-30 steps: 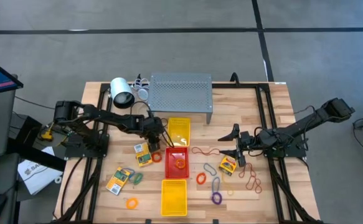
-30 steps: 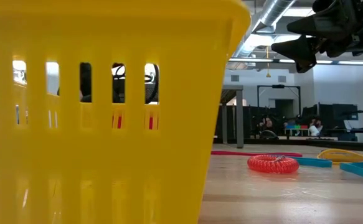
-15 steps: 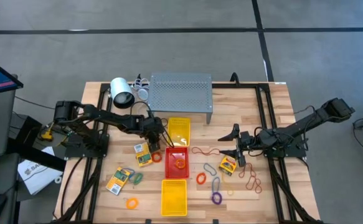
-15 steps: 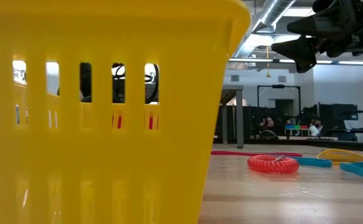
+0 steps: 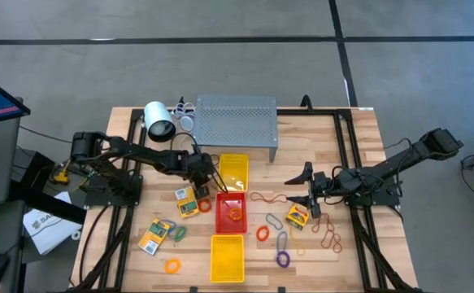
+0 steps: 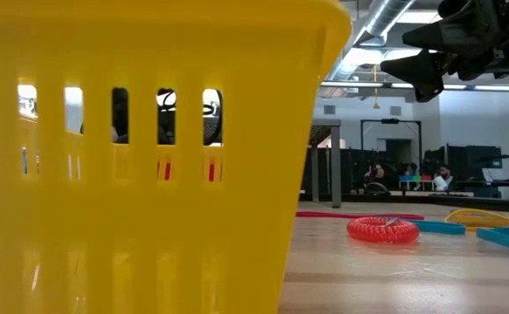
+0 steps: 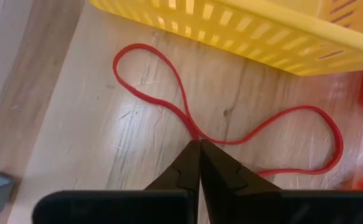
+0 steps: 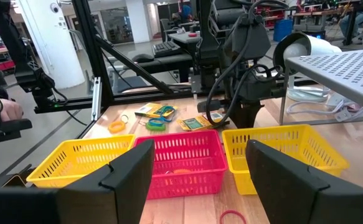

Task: Pick & Place Office Desk Supplies
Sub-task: Put the red rubber band into the bottom yellow bin

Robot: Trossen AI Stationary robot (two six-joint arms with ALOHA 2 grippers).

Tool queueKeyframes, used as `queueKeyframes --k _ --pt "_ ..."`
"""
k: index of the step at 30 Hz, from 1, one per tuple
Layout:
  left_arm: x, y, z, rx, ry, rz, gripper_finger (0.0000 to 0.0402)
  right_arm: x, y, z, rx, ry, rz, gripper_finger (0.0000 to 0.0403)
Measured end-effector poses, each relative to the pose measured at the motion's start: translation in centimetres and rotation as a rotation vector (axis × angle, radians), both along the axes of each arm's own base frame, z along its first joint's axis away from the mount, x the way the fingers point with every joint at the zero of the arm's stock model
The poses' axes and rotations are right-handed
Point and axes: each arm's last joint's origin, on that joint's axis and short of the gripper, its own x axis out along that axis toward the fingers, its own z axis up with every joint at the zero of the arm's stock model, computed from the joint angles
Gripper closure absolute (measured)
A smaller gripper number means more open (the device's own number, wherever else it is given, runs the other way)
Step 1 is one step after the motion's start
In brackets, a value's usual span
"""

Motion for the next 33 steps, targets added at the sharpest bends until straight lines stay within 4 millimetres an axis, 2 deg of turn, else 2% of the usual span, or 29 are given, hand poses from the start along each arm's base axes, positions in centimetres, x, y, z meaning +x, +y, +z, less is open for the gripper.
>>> queueKeyframes --k 9,19,25,33 --pt "-1.0 -0.1 2.6 0.005 0.028 -0.017 0.0401 0.0 0.0 0.0 0.000 0.002 0.000 0.0154" --pt "-2.5 -0.3 5.4 0.001 -0.034 0.012 0.0401 0.0 0.0 0.0 0.001 0.000 0.000 0.0154" --pt "-2.9 -0.4 6.1 -0.007 -0.048 0.022 0.0401 0.0 0.0 0.0 0.001 0.000 0.000 0.0154" --pt "-3.2 -0.5 5.9 -0.018 -0.012 0.022 0.0401 0.0 0.0 0.0 0.002 -0.001 0.000 0.0154"
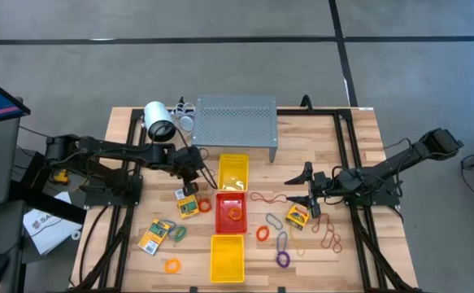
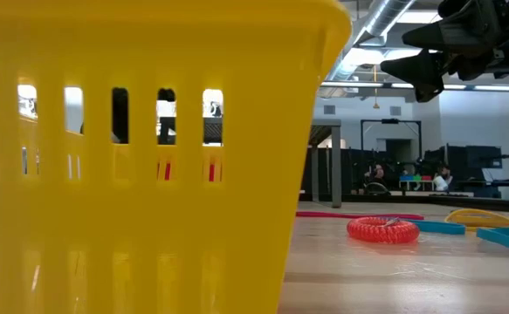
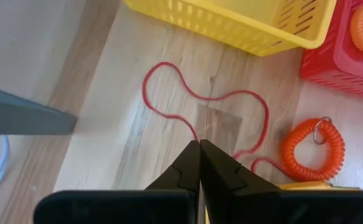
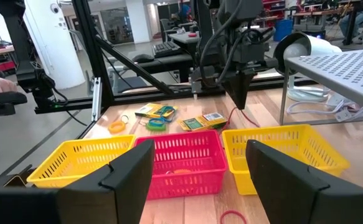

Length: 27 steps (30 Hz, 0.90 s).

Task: Pick & Place Office Desk Supplies
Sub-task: Put the red rubber band into the bottom yellow bin

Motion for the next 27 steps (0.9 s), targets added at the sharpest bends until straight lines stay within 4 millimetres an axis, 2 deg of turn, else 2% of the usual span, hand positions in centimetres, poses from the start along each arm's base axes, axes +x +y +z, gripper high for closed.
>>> queueKeyframes --k 12,27 --pt "-0.9 -0.3 0.7 -0.055 0.011 -0.021 0.0401 0.0 0.0 0.0 -0.003 0.001 0.000 0.0154" --pt "-3.9 -1.0 5.9 -0.099 -0.278 -0.081 0.0401 0.0 0.0 0.1 0.000 -0.006 -0.001 0.0154"
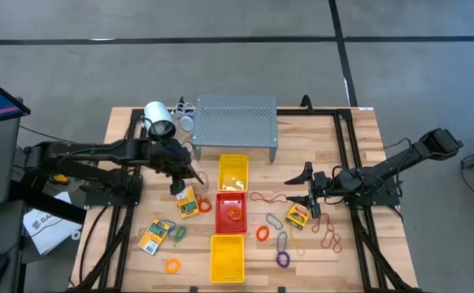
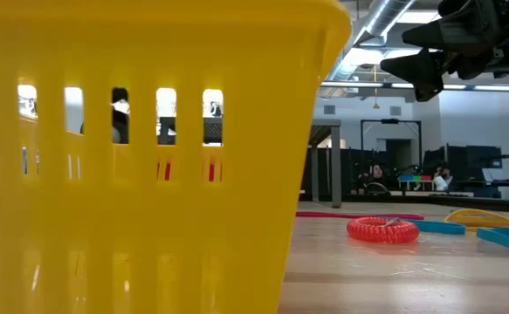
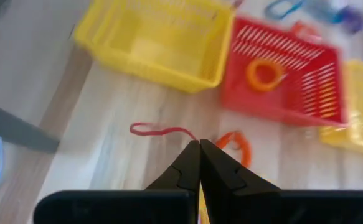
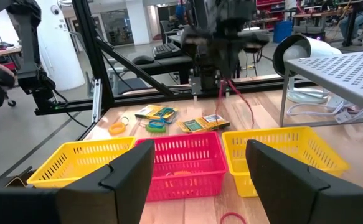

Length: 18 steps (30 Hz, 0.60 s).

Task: Pick & Place Office Desk Supplies
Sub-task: Put the red rubber band into the bottom yellow bin

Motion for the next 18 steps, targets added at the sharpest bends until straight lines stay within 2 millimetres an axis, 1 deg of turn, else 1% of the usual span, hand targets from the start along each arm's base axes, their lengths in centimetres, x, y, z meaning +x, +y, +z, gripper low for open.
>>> queueKeyframes --k 7,15,18 --pt "-1.3 -0.3 1.8 -0.031 -0.125 -0.011 0.0401 0.0 0.0 0.1 0.005 -0.005 -0.001 0.0154" --pt "-0.7 -0.6 3.8 -0.077 -0.348 -0.112 0.0401 0.1 0.0 0.1 0.052 -0.008 -0.005 0.0154" --pt "-0.5 -0.6 4.2 -0.087 -0.395 -0.140 0.0401 0.3 0.0 -0.1 0.058 -0.008 -0.009 0.0154"
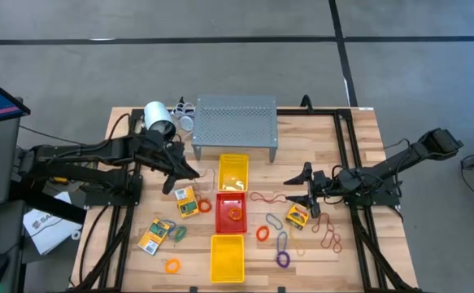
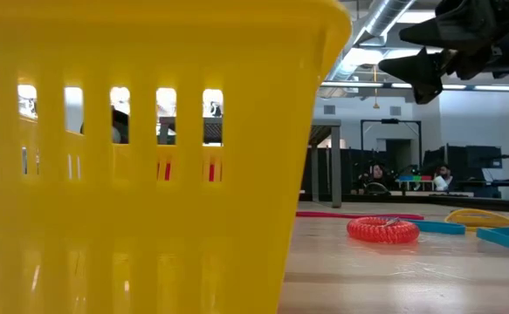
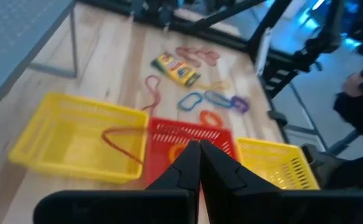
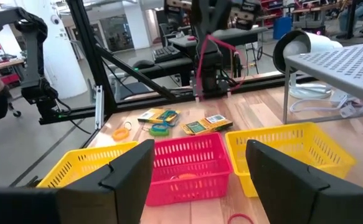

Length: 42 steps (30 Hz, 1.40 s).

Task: Pick & Place Office Desk Supplies
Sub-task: Put the red rubber band into the bottom yellow bin

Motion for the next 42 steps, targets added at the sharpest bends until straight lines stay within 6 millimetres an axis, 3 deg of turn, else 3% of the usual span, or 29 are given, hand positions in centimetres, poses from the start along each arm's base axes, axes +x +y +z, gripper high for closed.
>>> queueKeyframes --k 8,14,20,32,42 --pt "0.4 -0.3 1.0 -0.026 -0.115 -0.063 0.0401 2.2 -0.1 -0.7 0.027 0.013 -0.041 0.0154" --pt "0.7 -1.0 1.7 -0.021 -0.192 -0.106 0.0401 6.4 0.3 -0.1 0.034 0.057 0.010 0.0153" --pt "1.5 -2.1 2.0 -0.015 -0.241 -0.168 0.0401 11.2 1.2 1.1 -0.083 0.012 0.133 0.0153" --pt "4.6 -4.3 0.2 -0.022 -0.227 -0.263 0.0401 17.5 1.2 2.7 -0.140 -0.075 0.153 0.0153" --pt "5.3 -4.5 -0.1 -0.019 -0.248 -0.272 0.0401 20.7 1.6 2.7 -0.137 -0.095 0.243 0.0154"
